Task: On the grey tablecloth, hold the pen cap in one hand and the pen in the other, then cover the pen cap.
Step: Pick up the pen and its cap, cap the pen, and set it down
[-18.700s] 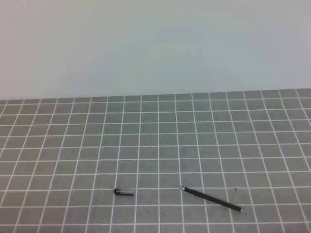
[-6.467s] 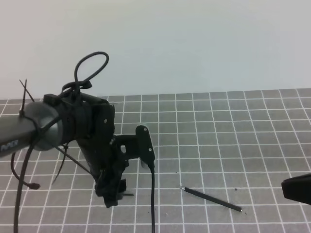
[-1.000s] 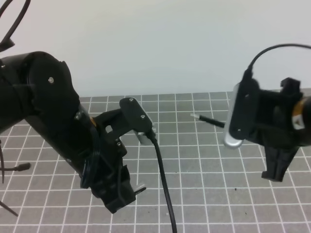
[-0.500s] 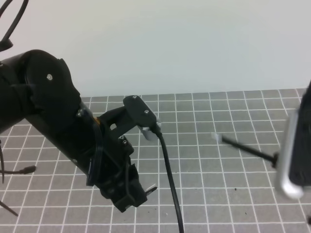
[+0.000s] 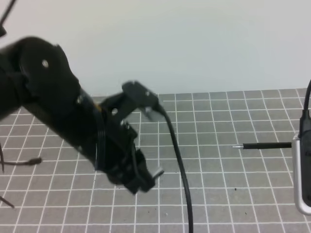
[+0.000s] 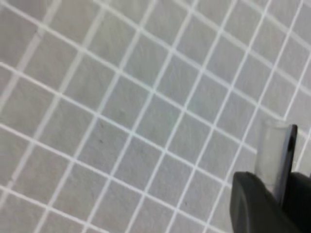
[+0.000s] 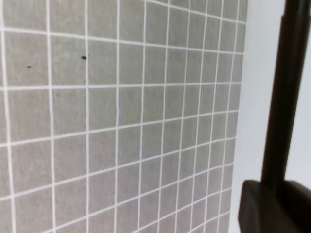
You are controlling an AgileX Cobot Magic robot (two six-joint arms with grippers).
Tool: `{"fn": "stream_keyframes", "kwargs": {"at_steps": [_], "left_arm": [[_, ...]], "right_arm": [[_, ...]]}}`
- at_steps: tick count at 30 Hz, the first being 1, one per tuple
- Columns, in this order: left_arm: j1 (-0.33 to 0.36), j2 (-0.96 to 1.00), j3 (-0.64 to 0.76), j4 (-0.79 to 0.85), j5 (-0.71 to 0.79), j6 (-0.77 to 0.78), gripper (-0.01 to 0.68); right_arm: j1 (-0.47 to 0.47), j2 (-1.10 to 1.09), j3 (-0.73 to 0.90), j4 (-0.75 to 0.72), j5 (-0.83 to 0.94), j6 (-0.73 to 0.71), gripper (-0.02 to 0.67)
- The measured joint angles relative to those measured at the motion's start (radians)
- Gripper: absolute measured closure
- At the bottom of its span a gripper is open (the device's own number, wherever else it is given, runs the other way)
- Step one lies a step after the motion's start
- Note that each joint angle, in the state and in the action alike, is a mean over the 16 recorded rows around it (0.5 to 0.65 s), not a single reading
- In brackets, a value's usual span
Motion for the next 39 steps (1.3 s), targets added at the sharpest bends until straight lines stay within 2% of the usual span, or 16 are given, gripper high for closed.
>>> {"fn": "stream_keyframes", "kwargs": {"at_steps": [6, 17, 30, 39], "left_arm": [[-0.025, 0.003, -0.052, 0.022, 0.001, -0.045, 0.591], [-0.094, 0.021, -0.084, 0.098, 0.003, -0.153, 0.591], [-0.105, 0.027, -0.085, 0.093, 0.003, -0.200, 0.591], [-0.105, 0.027, -0.085, 0.087, 0.003, -0.201, 0.591]], "right_arm": [[0.051, 0.006, 0.000, -0.119, -0.030, 0.025, 0.643], [0.148, 0.026, 0.000, -0.374, -0.059, 0.180, 0.648], [0.187, 0.089, 0.000, -0.493, -0.102, 0.194, 0.648], [0.257, 0.159, 0.000, -0.767, -0.076, 0.436, 0.643]]}}
